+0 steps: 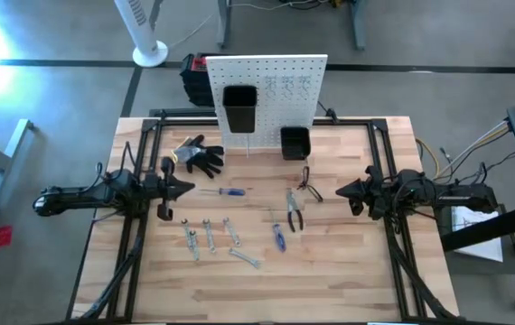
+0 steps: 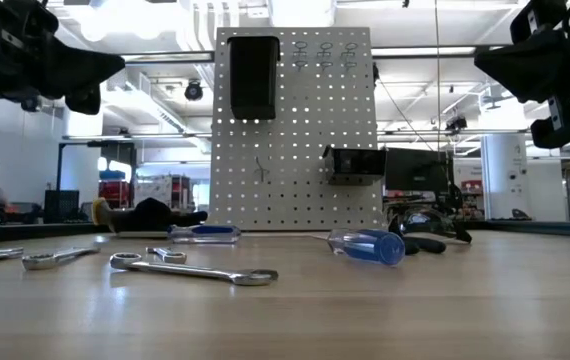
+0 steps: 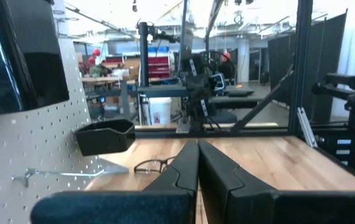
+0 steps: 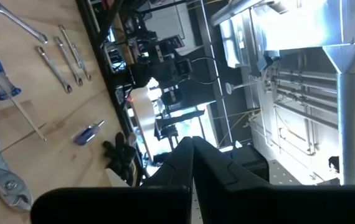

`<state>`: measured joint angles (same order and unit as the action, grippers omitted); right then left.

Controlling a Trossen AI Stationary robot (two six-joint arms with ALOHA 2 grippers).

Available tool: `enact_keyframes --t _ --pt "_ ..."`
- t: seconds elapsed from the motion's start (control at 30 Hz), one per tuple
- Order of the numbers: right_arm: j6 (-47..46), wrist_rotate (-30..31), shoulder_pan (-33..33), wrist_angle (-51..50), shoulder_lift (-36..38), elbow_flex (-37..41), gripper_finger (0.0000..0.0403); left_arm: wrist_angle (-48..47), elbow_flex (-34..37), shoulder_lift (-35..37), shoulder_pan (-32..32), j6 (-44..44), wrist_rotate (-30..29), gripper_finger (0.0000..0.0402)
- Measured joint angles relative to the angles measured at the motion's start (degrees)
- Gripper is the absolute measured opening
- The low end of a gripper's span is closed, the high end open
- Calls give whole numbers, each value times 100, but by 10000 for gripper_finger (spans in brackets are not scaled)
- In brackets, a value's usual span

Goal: Hang tools onto peg board
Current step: Put the black safety glass into the top black bin on the peg board

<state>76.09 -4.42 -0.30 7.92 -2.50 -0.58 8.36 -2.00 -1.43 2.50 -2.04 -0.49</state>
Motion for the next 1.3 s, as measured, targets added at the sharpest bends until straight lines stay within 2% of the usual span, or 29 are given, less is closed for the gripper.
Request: enact_keyframes --t 0.73,0.83,0.93,1.17,1.23,1.3 --pt "-2 -141 0 -138 -28 4 0 204 0 0 0 -46 -52 0" --pt "-285 -143 2 -129 -28 4 0 199 0 0 0 -44 -52 0" --pt "-1638 -143 2 -62 -28 4 0 197 0 0 0 -42 -53 0" --pt "-7570 -151 2 389 -15 4 0 195 0 0 0 198 -55 0" --pt "-8132 -117 -13 322 -21 4 0 190 0 0 0 281 -55 0" --pt "-7731 57 -15 277 -28 4 0 179 -1 0 0 307 -55 0"
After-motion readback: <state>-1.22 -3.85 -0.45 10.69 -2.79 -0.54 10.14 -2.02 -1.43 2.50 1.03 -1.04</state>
